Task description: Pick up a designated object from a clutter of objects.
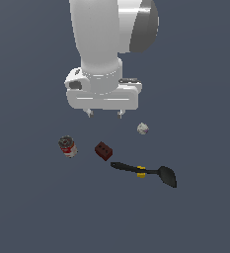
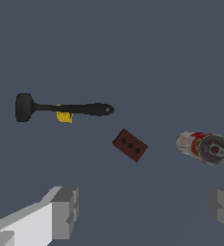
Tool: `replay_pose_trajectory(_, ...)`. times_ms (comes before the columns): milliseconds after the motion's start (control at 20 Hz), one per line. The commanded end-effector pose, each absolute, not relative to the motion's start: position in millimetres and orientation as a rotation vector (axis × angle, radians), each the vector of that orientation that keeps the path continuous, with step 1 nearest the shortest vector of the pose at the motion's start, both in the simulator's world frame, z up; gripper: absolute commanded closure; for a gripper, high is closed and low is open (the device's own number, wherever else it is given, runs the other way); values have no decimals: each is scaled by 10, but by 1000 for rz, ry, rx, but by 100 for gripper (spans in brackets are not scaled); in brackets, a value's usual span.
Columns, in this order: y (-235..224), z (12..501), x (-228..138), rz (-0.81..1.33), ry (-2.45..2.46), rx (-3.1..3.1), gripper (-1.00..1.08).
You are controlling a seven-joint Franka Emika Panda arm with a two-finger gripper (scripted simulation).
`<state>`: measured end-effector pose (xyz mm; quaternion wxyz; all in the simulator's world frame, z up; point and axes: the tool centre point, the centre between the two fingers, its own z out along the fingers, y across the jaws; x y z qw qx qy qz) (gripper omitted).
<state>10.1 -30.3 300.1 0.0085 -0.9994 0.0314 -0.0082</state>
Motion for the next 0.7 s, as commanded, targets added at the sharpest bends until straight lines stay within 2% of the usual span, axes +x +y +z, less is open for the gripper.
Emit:
replay_pose_trajectory(0,-436,2879,127,-22,139,-3119,-92)
replay_pose_trajectory(650,-1723,1739,91,-8,518,-3082,-92)
